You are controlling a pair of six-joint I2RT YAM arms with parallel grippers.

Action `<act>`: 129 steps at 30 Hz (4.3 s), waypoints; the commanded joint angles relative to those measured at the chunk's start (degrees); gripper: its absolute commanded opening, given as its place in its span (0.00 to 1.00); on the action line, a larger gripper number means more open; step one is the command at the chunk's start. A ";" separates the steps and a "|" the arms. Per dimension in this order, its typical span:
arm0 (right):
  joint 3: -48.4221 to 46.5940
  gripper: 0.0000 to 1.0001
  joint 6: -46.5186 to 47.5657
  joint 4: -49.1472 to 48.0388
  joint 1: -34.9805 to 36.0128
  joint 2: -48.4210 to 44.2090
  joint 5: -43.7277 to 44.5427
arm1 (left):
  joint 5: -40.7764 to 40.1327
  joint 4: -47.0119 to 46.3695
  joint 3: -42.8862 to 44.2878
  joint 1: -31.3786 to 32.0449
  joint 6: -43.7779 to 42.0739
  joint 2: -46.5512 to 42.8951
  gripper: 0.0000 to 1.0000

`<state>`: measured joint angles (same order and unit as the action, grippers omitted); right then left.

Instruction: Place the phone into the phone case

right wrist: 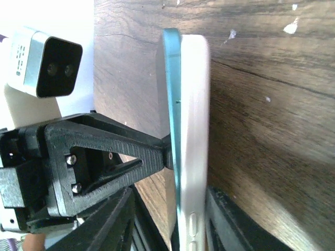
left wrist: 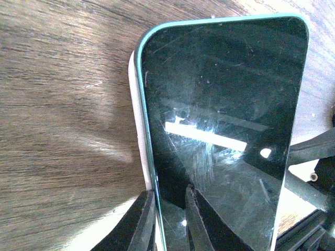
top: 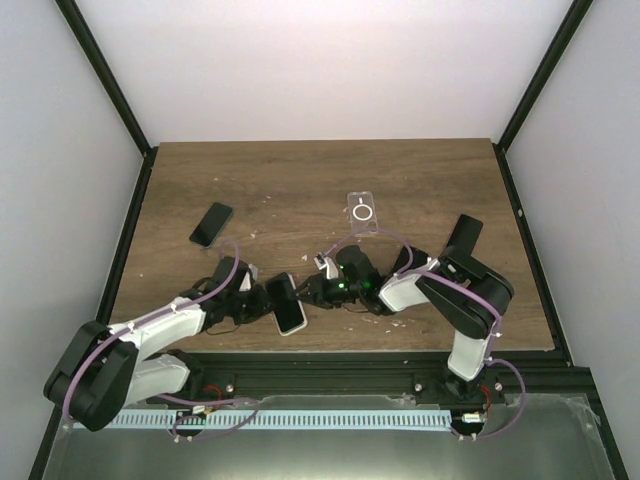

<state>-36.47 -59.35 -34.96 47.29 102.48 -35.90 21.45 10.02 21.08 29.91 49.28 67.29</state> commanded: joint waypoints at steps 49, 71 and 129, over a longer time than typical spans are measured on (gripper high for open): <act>4.85 0.01 -1.55 -3.38 -1.50 -40.36 10.64 | 27.70 -14.84 2.97 -5.13 10.83 -28.37 0.67; 5.41 0.06 4.55 -2.20 -1.50 -40.33 5.39 | 27.53 -12.98 4.26 -3.02 2.40 -26.07 0.20; 8.01 0.17 8.69 -8.80 -1.75 -34.28 -6.45 | 21.35 -20.59 7.74 -3.39 6.46 -20.05 0.22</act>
<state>-27.55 -53.04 -38.44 45.36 68.34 -43.20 44.07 -11.16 26.79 26.44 57.71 45.50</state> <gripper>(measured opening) 0.151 0.237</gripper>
